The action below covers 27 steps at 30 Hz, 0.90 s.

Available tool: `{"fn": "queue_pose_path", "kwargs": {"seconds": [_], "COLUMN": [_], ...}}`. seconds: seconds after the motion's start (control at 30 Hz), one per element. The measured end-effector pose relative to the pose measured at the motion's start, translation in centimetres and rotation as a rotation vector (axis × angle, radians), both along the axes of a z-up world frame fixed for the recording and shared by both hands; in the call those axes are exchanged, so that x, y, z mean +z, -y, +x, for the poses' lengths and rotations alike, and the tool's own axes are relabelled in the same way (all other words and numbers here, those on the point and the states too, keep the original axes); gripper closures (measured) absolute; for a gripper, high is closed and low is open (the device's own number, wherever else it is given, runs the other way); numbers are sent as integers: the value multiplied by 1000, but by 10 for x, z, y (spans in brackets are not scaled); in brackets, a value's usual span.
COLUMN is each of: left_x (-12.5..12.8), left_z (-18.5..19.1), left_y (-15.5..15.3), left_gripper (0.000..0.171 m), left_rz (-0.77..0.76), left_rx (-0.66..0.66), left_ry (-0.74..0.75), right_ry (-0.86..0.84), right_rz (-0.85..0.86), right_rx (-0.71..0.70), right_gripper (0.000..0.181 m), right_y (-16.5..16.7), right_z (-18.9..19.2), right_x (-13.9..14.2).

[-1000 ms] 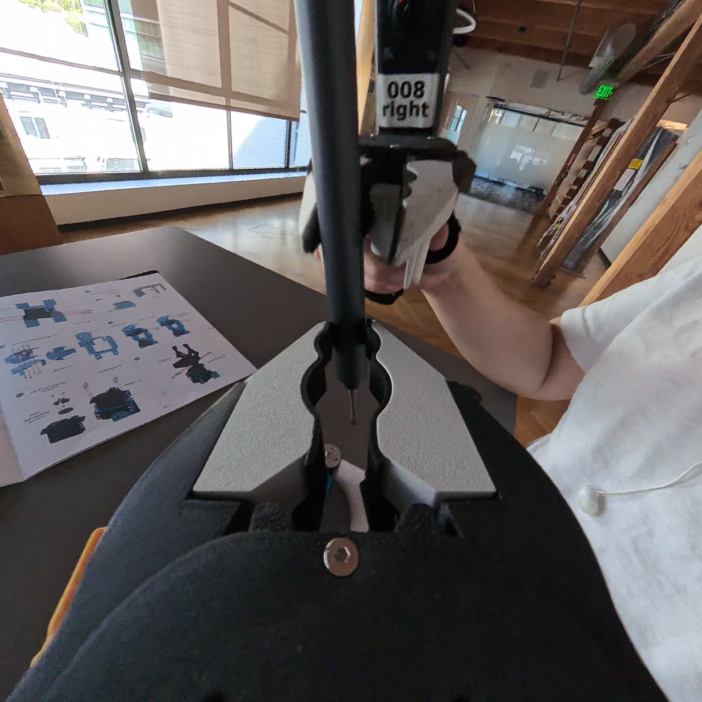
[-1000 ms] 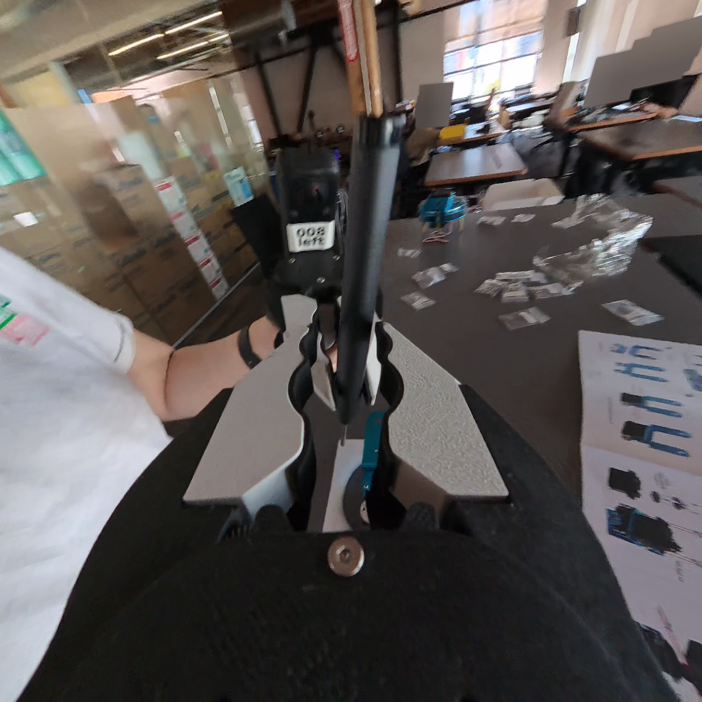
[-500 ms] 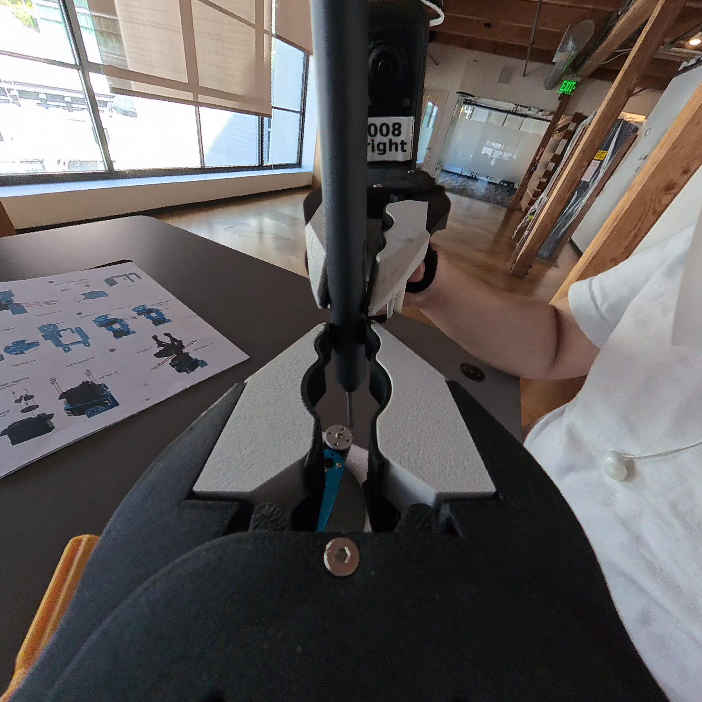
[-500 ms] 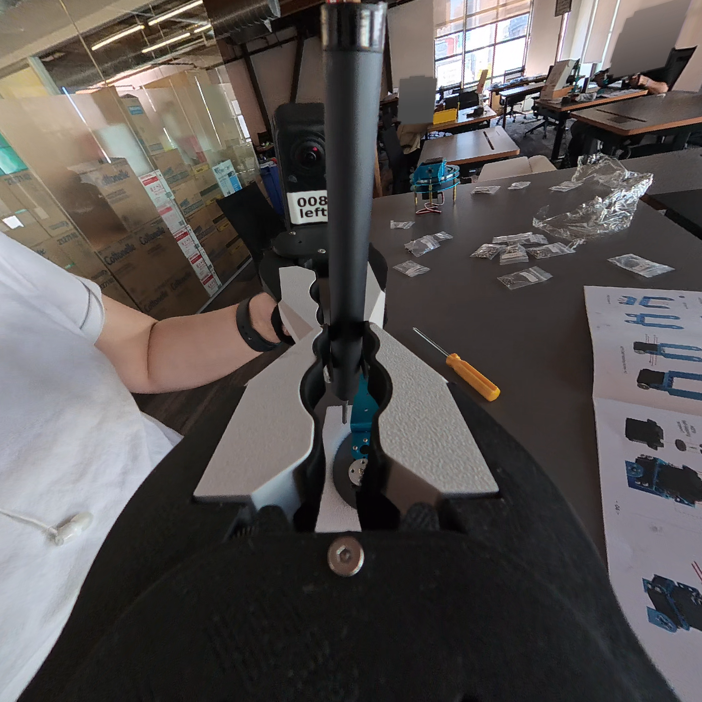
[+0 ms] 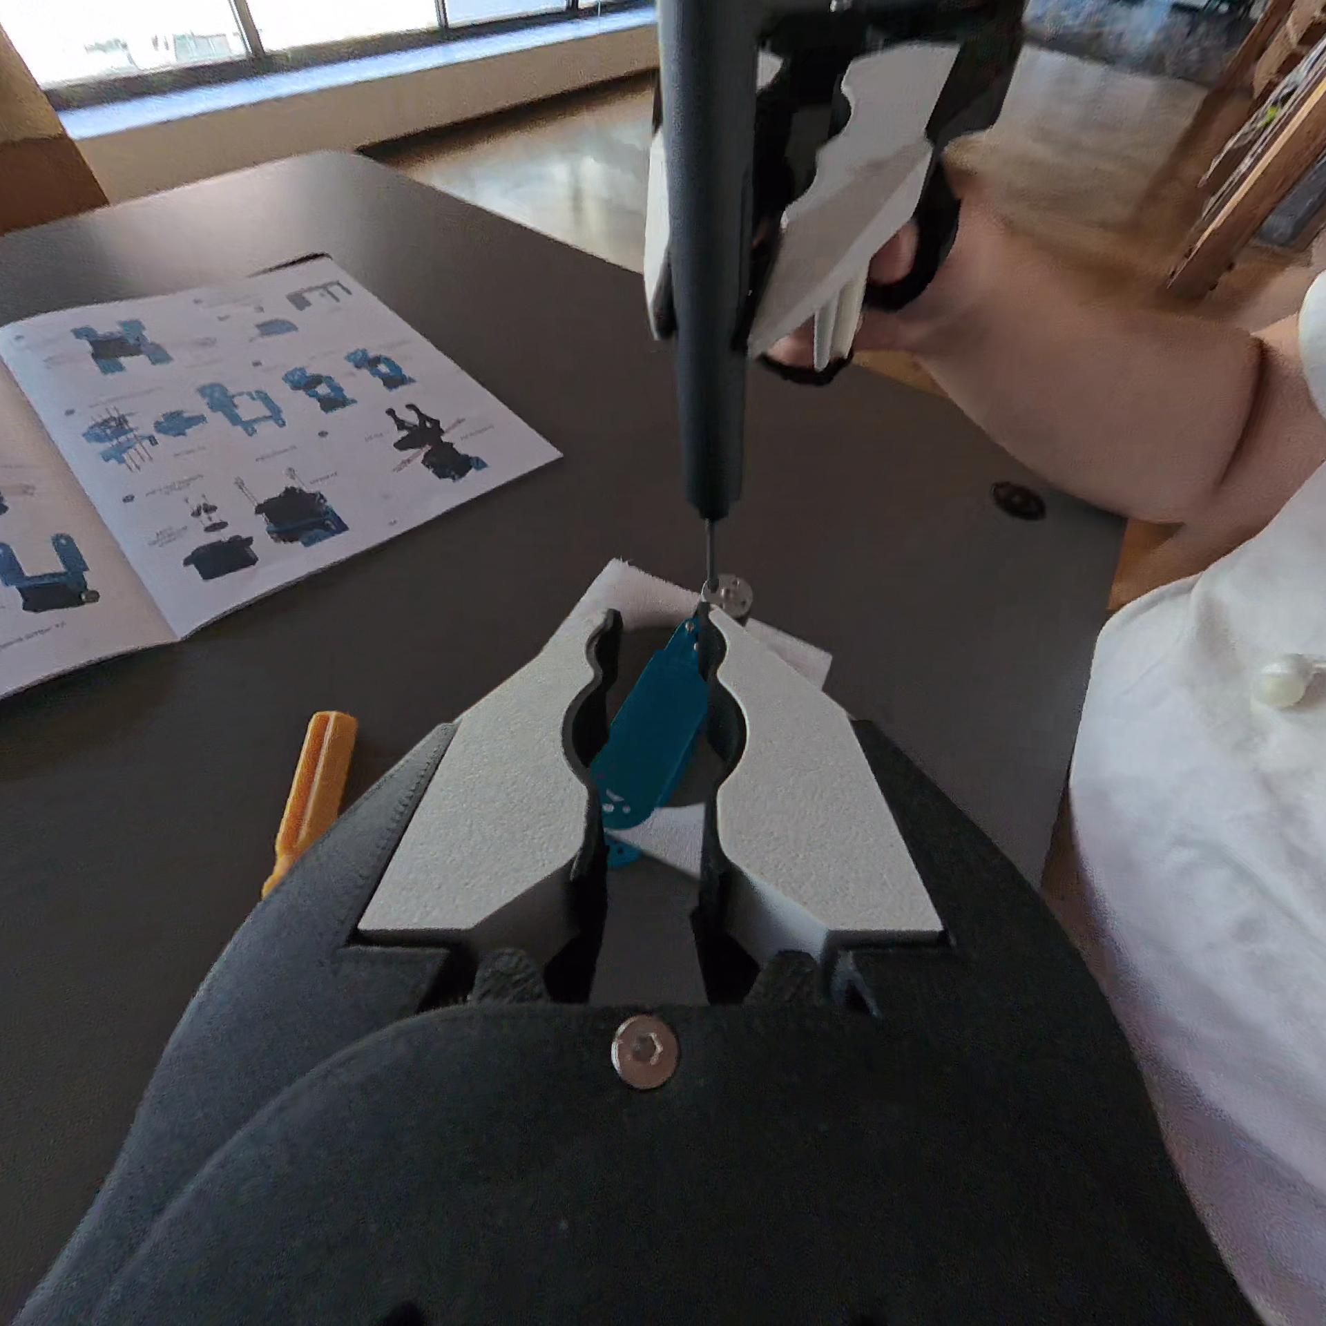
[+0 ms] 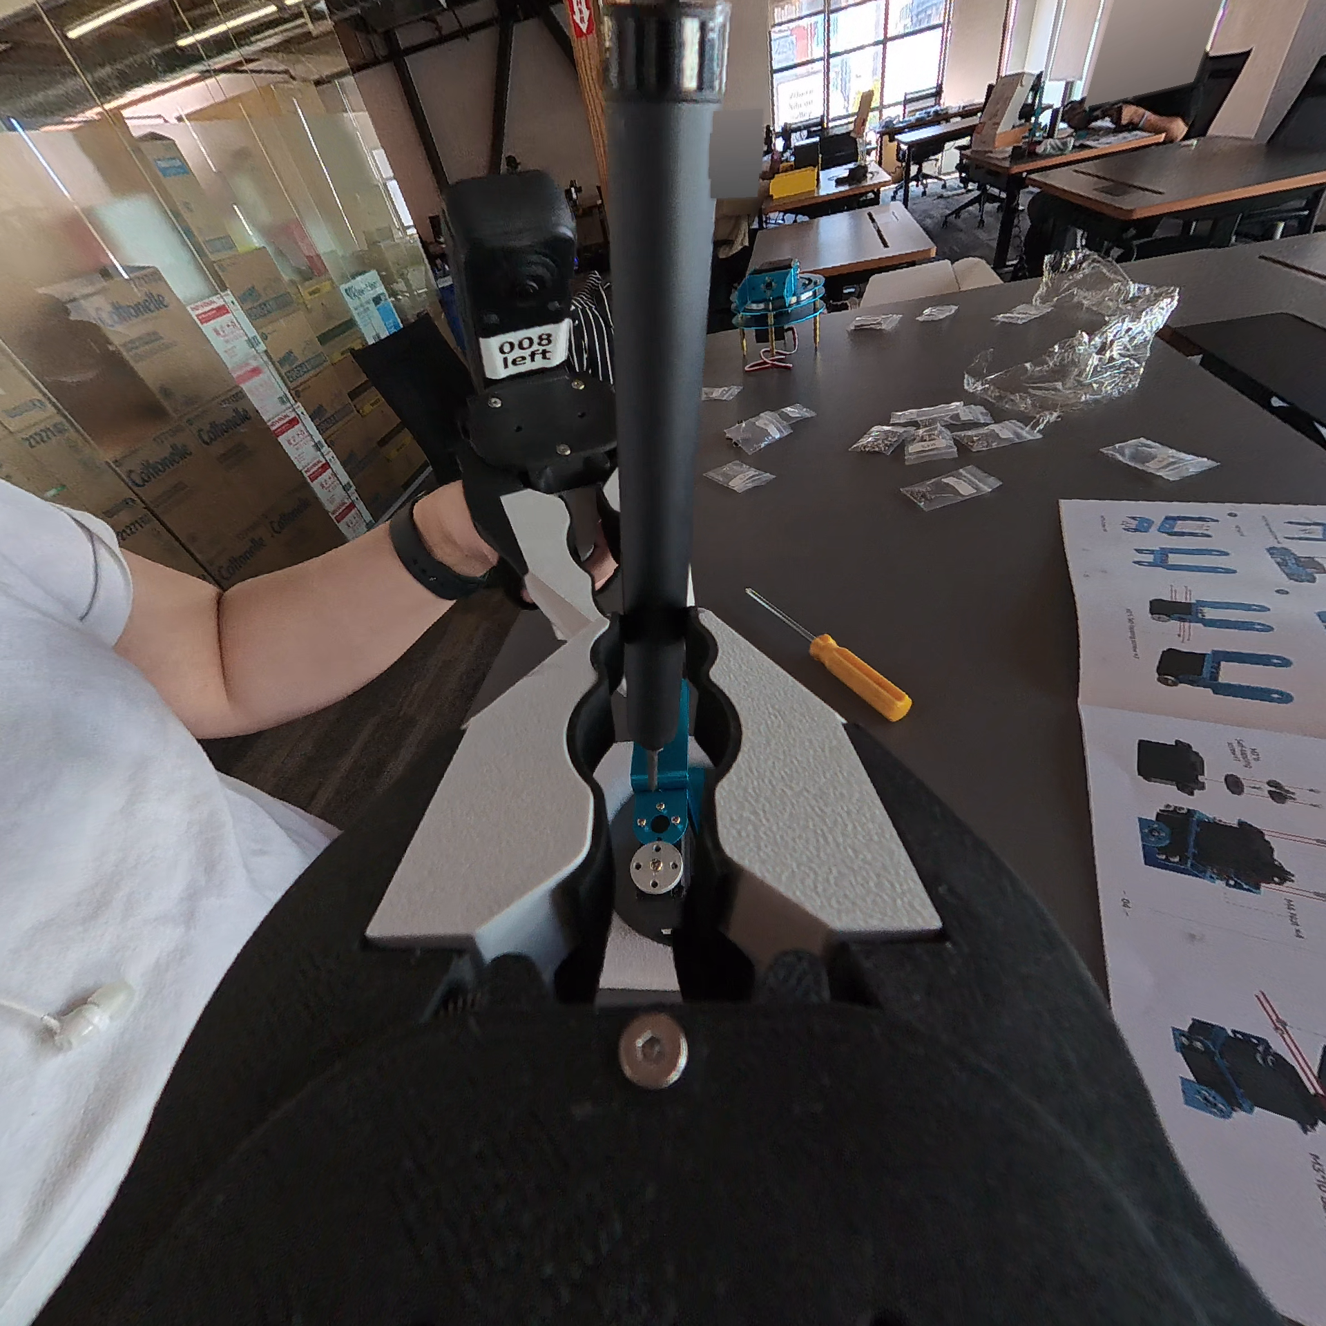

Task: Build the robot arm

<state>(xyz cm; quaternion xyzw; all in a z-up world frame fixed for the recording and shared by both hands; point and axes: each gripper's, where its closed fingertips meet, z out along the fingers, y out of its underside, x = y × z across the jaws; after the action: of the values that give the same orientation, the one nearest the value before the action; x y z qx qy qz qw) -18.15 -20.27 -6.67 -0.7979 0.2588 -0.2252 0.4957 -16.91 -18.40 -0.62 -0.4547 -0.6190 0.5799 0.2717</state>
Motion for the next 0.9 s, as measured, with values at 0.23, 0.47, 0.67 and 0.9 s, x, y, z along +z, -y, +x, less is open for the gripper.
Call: {"fn": "queue_pose_path", "kwargs": {"seconds": [0.23,0.47,0.67,0.9], "left_x": [-24,-40,-41,-41], "left_z": [-3,-2,-2,-2], "left_y": [6,6,5,5], "left_gripper": [155,156,156,159], "left_rz": [-91,-108,-103,-88], "left_rx": [-33,-31,-30,-35], "left_ry": [-212,-258,-256,-240], "right_ry": [15,-19,-50,-39], "right_rz": [-11,4,21,13], "right_rx": [-4,7,-5,2], "right_gripper": [165,165,165,165], "right_y": [-3,7,7,8], "right_z": [0,-1,-1,-1], "right_x": [-6,-14,-15,-19]}}
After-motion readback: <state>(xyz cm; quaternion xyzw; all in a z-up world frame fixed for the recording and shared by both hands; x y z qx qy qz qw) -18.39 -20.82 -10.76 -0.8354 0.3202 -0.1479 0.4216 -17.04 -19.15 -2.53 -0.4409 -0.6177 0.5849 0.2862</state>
